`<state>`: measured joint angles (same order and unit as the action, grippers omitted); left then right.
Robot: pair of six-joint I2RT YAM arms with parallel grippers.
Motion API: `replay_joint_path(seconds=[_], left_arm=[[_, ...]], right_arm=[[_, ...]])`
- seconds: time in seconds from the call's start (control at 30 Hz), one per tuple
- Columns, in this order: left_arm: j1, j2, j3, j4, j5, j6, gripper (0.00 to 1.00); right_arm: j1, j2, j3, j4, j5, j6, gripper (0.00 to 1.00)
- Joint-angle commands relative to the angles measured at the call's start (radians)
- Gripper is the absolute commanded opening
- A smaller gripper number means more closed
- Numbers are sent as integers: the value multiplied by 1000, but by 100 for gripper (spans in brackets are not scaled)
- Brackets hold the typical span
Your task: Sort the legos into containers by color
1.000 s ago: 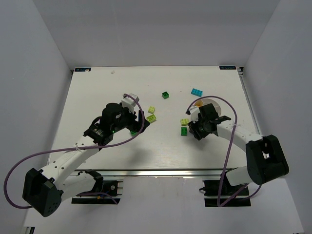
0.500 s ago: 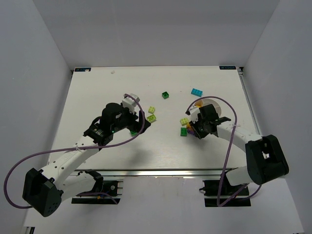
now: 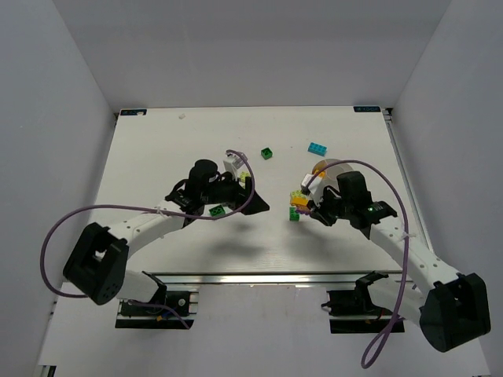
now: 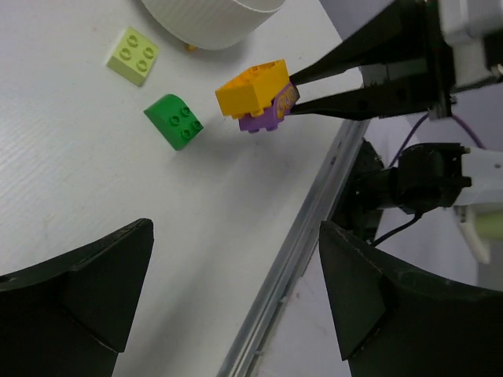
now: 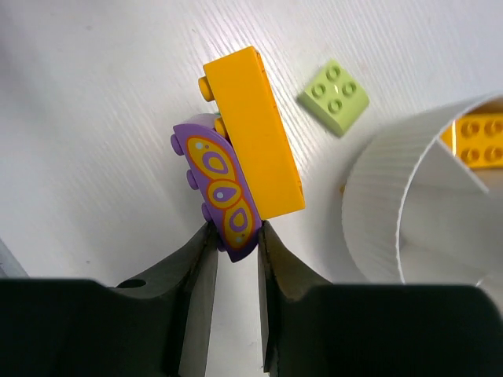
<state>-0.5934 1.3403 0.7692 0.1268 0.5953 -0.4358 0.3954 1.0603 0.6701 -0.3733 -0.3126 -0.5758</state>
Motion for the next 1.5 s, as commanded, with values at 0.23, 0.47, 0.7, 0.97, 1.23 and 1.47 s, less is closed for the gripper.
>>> replay_joint_path(seconds=[0.23,0.47,0.7,0.97,1.23,1.47], left_arm=[[-14,157,96,243,172,-299,98],[-32,221,127,228,182,-324,97],[-43,264,151,175,178,-305,94],[-62,306,168,158,201,-300,84],[-71,332,179,162,242,-305,61],[-71,338,171,201,265,-323,36]], right_arm=[[56,-51,62,-36,-135,-228,0],[128,-45,80,-10,-118,-230,0],[207,-46,105,8,-60,-230,0],[241,-62,91,22,-23,-223,0],[249,-59,83,40,1,-220,0],[250,-65,77,37,-8,-220,0]])
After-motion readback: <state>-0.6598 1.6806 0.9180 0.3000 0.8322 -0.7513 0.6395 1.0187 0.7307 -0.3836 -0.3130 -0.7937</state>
